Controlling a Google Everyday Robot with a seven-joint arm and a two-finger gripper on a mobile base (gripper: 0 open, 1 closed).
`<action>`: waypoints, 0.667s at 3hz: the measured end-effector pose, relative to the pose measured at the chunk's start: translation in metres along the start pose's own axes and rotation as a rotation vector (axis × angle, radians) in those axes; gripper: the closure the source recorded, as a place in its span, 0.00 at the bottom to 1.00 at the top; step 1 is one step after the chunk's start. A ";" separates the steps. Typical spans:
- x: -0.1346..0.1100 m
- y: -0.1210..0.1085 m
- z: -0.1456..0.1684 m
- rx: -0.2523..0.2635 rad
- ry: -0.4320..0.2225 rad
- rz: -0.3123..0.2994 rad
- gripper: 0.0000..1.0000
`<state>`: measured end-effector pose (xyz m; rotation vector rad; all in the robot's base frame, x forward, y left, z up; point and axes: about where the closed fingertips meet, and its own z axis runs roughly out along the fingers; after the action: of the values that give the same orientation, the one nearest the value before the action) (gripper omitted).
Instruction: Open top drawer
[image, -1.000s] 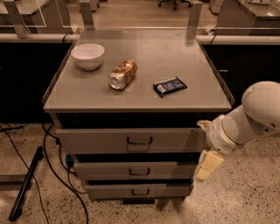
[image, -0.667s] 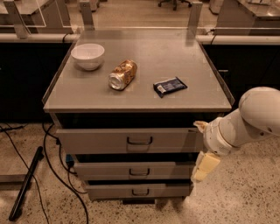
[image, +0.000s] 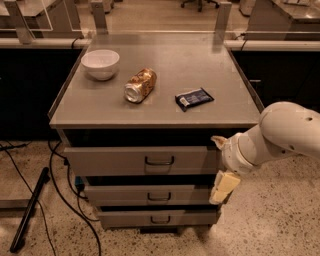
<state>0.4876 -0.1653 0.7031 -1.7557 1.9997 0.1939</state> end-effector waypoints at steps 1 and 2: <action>-0.001 -0.009 0.012 -0.007 -0.001 -0.006 0.00; -0.001 -0.018 0.024 -0.015 0.007 -0.009 0.00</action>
Offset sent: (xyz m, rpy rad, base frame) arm 0.0388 0.0098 -0.0266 -0.0174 0.0167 0.0134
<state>0.5110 -0.1577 0.6863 -1.7767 1.9999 0.2000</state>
